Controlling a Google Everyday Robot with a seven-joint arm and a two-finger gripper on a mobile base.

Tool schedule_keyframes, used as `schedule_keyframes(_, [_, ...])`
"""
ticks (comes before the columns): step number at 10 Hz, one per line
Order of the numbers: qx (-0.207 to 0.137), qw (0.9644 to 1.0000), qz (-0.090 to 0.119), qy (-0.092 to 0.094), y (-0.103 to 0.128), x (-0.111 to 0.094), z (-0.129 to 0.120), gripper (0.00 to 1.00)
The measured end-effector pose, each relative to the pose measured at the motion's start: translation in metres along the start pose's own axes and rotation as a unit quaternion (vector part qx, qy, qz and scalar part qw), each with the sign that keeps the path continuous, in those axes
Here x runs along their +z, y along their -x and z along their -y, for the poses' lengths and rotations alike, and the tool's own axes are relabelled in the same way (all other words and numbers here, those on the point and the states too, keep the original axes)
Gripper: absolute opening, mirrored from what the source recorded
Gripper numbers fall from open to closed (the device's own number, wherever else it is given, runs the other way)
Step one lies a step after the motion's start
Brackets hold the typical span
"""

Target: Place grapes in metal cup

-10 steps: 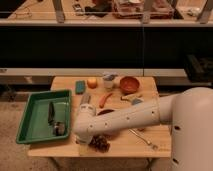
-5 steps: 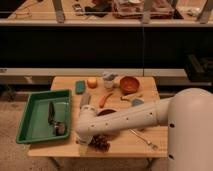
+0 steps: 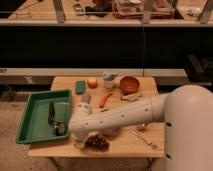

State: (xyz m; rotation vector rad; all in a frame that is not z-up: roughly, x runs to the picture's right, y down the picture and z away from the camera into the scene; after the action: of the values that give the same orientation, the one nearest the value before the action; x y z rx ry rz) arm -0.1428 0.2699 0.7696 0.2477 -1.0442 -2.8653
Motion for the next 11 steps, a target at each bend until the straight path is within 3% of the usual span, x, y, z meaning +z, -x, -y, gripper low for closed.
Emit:
schedule_keyframes(3, [-0.001,0.9976,-0.067,-0.015,-0.011,-0.032,-0.007,0.0])
schedule_keyframes(5, [-0.001,0.9914,-0.13,-0.017,-0.02,-0.085,-0.021,0.0])
schedule_keyframes(6, [-0.001,0.9885,-0.15,-0.018,-0.023,-0.1,-0.026,0.0])
schedule_keyframes(7, [-0.003,0.9856,-0.168,-0.017,-0.025,-0.115,-0.032,0.0])
schedule_keyframes(9, [0.014,0.9831,-0.182,-0.003,-0.025,-0.143,-0.052,0.0])
schedule_keyframes(11, [0.045,0.9791,-0.198,0.005,-0.003,-0.164,-0.082,0.0])
